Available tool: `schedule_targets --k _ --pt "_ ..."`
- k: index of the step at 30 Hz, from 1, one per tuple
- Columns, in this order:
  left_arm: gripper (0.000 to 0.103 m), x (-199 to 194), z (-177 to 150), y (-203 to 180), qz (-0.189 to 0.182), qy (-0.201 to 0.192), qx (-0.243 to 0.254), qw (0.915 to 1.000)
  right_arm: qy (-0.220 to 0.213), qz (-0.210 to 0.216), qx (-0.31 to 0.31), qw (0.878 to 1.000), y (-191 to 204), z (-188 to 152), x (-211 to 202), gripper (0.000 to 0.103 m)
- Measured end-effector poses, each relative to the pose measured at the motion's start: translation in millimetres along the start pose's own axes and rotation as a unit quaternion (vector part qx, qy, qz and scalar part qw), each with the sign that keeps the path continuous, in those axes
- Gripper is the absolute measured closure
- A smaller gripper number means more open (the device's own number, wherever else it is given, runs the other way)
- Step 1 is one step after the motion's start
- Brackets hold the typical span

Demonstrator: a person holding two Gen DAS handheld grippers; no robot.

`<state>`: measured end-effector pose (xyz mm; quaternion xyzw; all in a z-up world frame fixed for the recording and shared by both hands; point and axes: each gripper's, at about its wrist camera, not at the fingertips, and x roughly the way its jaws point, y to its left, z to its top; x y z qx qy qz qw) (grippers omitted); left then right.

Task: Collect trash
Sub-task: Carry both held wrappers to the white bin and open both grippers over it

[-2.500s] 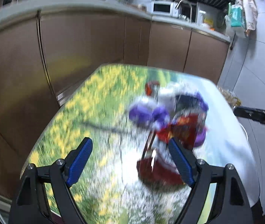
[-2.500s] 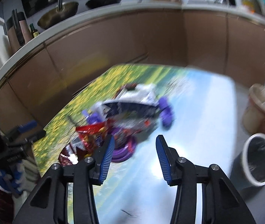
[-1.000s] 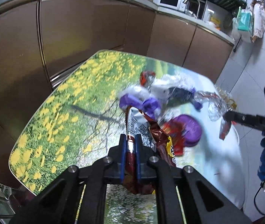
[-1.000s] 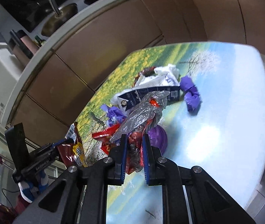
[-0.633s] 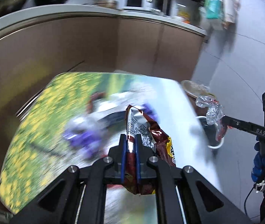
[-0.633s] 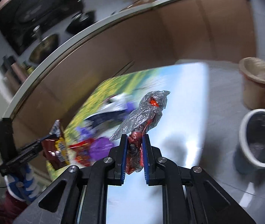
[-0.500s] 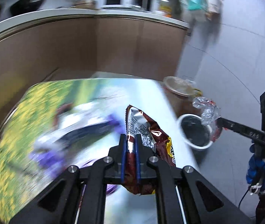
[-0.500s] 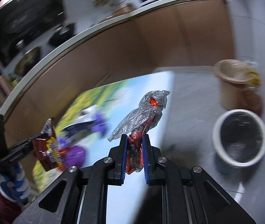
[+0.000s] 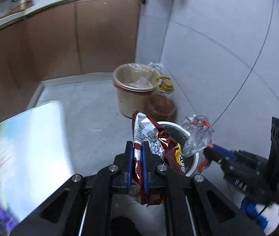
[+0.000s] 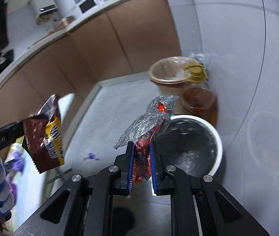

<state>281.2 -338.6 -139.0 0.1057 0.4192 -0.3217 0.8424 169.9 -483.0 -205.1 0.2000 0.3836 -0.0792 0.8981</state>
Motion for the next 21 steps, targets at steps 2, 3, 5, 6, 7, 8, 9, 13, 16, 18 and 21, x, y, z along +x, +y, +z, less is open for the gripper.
schedule_targets --k 2,3,5,6,7,8,9,13,16,18,21 --pt "0.093 29.6 10.8 -12.6 0.003 0.012 0.011 0.9999 0.008 -0.015 0.004 1.000 -13.7 4.9 17.0 0.087" --pt "0.092 42.7 13.9 -16.3 0.000 0.020 0.009 0.9998 0.012 -0.021 0.005 1.000 -19.2 5.8 24.3 0.086" --pt "0.091 68.8 17.1 -20.8 0.000 0.035 0.005 0.9994 0.017 -0.027 0.006 0.999 -32.1 9.0 36.8 0.084" --pt "0.091 81.1 18.5 -22.4 0.006 0.040 0.005 0.9992 0.018 -0.032 0.005 0.999 -36.4 10.1 43.2 0.084" --pt "0.091 93.5 19.6 -24.2 0.003 0.047 0.003 0.9989 0.018 -0.036 0.005 0.999 -40.8 11.3 48.9 0.084" --pt "0.088 102.6 19.8 -25.1 -0.002 0.053 -0.001 0.9986 0.019 -0.040 0.007 0.999 -45.4 12.3 55.2 0.084" --pt "0.083 110.3 20.2 -27.0 -0.006 0.058 -0.005 0.9983 0.019 -0.043 0.009 0.999 -49.7 12.7 60.1 0.084" --pt "0.076 135.1 14.9 -33.9 -0.003 0.072 -0.006 0.9974 0.021 -0.054 0.006 0.998 -59.4 14.8 73.2 0.061" --pt "0.076 140.7 10.2 -30.2 -0.012 0.083 -0.019 0.9963 0.026 -0.068 -0.007 0.997 -59.3 15.9 78.2 0.060" --pt "0.076 143.2 9.4 -29.0 -0.014 0.082 -0.025 0.9962 0.023 -0.076 -0.014 0.997 -54.6 14.2 72.6 0.059" --pt "0.076 125.7 6.8 -27.1 -0.005 0.064 -0.023 0.9976 0.016 -0.095 -0.032 0.995 -41.4 11.0 58.1 0.059"
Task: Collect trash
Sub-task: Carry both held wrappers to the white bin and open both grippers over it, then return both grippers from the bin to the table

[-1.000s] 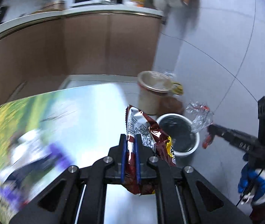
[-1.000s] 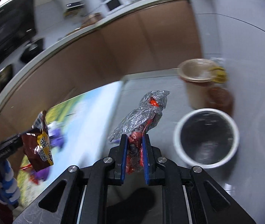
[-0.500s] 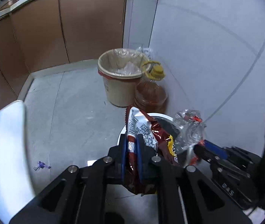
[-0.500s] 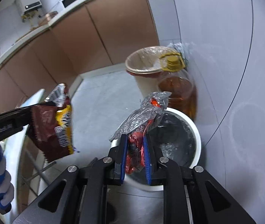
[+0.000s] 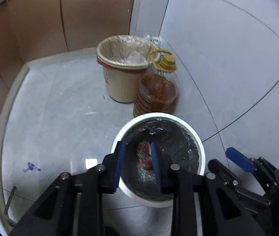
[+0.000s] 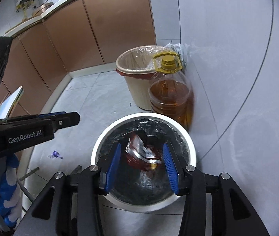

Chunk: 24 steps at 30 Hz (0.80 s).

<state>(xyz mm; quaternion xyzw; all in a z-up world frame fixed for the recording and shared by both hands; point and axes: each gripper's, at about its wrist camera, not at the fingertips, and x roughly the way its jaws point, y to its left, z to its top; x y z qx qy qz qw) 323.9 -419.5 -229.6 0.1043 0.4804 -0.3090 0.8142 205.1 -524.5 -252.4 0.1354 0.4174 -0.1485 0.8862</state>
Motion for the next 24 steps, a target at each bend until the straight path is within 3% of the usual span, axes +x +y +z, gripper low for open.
schedule_targets --k 8,11,14,24 --pt "0.076 -87.3 -23.4 18.8 0.042 -0.075 -0.015 0.9962 -0.059 -0.052 -0.053 0.996 53.5 -6.7 -77.5 0.056" --pt "0.074 -122.0 -35.4 28.1 0.052 -0.100 -0.023 0.9934 -0.076 -0.050 -0.073 0.993 76.0 -11.8 -105.2 0.053" --pt "0.062 -161.5 -53.0 40.6 0.067 -0.130 -0.031 0.9888 -0.096 -0.048 -0.104 0.989 105.2 -22.4 -140.4 0.052" --pt "0.062 -261.6 -124.5 89.3 0.096 -0.180 -0.076 0.9760 -0.131 -0.038 -0.179 0.974 177.9 -57.3 -216.0 0.048"
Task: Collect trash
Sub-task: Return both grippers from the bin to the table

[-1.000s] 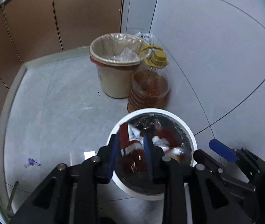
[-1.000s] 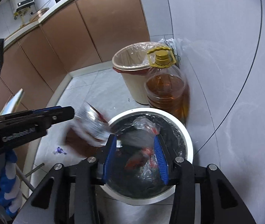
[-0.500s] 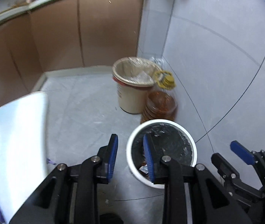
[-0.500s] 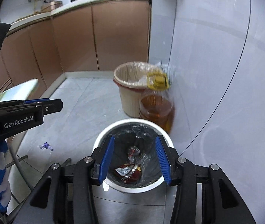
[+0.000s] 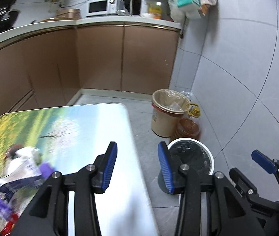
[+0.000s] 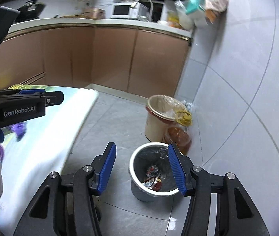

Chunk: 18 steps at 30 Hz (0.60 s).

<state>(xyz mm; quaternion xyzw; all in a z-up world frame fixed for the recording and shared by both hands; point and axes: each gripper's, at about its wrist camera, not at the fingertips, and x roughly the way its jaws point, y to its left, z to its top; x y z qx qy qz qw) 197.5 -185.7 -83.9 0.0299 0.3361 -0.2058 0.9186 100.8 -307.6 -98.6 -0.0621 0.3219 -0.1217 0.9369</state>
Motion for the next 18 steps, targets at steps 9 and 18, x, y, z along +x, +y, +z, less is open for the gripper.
schedule_targets --k 9,18 --pt "0.059 -68.8 -27.1 58.5 0.037 -0.028 -0.021 0.9987 -0.022 0.033 -0.057 0.998 51.1 7.9 -38.1 0.048" --pt "0.053 -117.7 -62.6 119.6 0.084 -0.040 -0.058 0.9940 -0.032 0.068 -0.111 0.991 102.7 7.4 -56.3 0.048"
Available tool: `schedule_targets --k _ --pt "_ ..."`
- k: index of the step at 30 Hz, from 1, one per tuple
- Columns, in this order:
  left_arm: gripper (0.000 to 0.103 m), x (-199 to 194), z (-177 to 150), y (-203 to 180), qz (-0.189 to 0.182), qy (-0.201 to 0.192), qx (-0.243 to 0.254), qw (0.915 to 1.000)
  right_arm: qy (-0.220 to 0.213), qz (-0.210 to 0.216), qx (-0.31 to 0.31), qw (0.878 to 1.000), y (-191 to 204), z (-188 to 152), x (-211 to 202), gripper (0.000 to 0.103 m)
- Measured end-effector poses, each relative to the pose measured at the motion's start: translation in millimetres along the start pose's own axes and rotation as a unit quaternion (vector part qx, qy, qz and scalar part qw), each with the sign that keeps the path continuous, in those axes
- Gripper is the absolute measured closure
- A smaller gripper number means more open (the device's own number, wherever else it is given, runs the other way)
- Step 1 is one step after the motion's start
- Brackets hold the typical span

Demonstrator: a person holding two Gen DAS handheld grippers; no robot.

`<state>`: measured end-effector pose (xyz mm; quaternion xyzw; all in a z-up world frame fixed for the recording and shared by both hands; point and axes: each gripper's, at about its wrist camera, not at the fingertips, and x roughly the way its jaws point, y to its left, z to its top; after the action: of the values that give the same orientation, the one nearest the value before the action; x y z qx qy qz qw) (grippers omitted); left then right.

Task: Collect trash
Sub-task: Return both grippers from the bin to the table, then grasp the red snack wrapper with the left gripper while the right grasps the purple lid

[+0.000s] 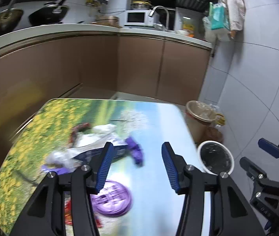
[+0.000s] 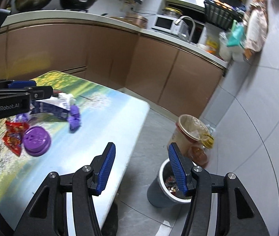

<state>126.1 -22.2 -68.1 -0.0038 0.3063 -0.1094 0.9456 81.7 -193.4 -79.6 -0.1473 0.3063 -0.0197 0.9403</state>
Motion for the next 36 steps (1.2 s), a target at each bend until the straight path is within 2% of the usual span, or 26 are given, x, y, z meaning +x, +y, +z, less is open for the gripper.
schedule_targets --k 10,20,25,29,31,36 --pt "0.052 -18.4 -26.0 62.4 0.043 0.006 -0.026 0.9987 -0.001 0.025 -0.045 0.999 48.8 7.1 -6.1 0.048" --pt "0.052 -16.9 -46.5 105.7 0.062 0.021 -0.061 0.9960 0.007 0.039 -0.076 0.996 78.6 17.9 0.9 0.048" --pt "0.052 -12.8 -58.9 117.7 0.060 0.035 -0.063 0.9956 0.016 0.058 -0.086 0.995 93.0 21.7 9.6 0.048" --pt "0.051 -7.7 -70.5 124.7 0.046 0.054 -0.055 0.9959 0.038 0.104 -0.073 0.991 101.9 20.4 24.3 0.048" --pt "0.045 -4.3 -77.5 128.2 0.035 0.065 -0.051 0.9960 0.059 0.155 -0.051 0.985 104.2 18.8 36.1 0.048" --pt "0.043 8.3 -87.2 133.1 -0.005 0.088 -0.051 0.9948 0.105 0.264 0.004 0.959 113.2 16.7 68.4 0.048"
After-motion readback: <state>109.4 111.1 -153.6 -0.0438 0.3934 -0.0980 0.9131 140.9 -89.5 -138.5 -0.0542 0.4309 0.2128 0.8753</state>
